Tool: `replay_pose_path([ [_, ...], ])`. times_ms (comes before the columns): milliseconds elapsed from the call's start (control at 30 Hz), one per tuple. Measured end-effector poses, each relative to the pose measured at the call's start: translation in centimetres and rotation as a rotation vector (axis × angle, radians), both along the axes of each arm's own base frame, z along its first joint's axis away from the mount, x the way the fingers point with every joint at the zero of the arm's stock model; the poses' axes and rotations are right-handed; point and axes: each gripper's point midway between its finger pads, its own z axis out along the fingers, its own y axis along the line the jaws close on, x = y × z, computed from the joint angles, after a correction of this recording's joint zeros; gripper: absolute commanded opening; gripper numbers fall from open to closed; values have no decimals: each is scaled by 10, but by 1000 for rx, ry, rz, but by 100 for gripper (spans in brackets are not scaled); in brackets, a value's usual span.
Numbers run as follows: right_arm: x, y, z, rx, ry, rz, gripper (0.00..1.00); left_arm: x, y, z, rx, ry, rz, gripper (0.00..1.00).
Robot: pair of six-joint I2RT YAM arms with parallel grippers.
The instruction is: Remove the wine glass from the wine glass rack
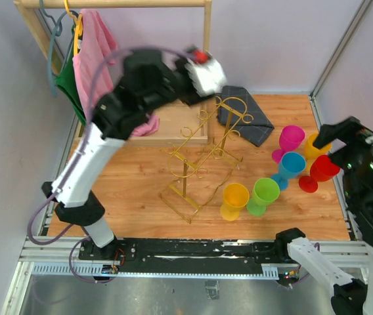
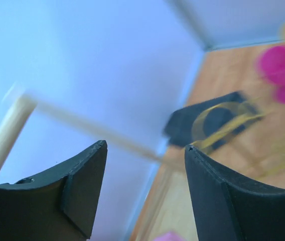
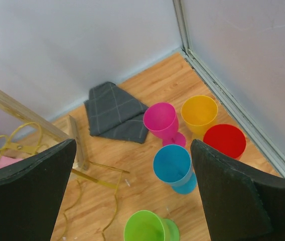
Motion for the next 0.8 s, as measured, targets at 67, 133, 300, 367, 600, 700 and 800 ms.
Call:
replay_pose_path([
  [67, 23, 5, -9, -44, 57, -2, 99, 55, 62, 21, -111, 5, 182, 69],
  [133, 45, 10, -25, -95, 128, -5, 98, 96, 129, 16, -180, 44, 348, 71],
  [300, 88, 20, -95, -194, 350, -10, 99, 114, 254, -48, -299, 198, 606, 73],
  [367, 93, 21, -127, -221, 429, -14, 99, 99, 273, -70, -349, 245, 636, 73],
  [600, 77, 12, -174, -268, 490, -50, 99, 62, 265, -113, -475, 339, 577, 74],
  [700, 70, 6, -180, -263, 479, -86, 99, 64, 260, -136, -505, 402, 570, 74],
  [800, 64, 1, -193, -257, 490, -114, 98, 71, 255, -161, -515, 474, 571, 74],
])
